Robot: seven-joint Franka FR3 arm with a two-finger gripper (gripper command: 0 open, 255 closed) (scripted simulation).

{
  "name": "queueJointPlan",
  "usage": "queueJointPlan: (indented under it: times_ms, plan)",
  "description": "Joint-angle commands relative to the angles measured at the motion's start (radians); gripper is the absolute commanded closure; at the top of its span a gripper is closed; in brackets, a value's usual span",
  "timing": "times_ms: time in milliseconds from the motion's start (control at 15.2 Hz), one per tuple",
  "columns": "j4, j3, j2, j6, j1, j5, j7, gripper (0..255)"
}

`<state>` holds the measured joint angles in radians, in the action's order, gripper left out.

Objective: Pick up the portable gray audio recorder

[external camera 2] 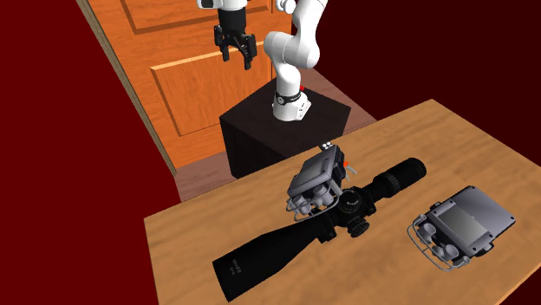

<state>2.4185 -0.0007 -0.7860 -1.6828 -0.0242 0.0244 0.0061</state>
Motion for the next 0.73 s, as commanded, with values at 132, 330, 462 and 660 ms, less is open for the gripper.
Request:
queueJointPlan:
  times_ms: [132, 330, 462, 660]
  plan:
    - [-0.020, 0.047, 0.025, -0.032, -0.016, 0.010, 0.036, 0]
    - [-0.057, 0.117, 0.069, -0.079, -0.036, 0.017, 0.092, 0]
    - [-0.086, 0.164, 0.102, -0.108, -0.046, 0.016, 0.129, 0]
    - [-0.137, 0.236, 0.157, -0.148, -0.056, 0.005, 0.187, 0]
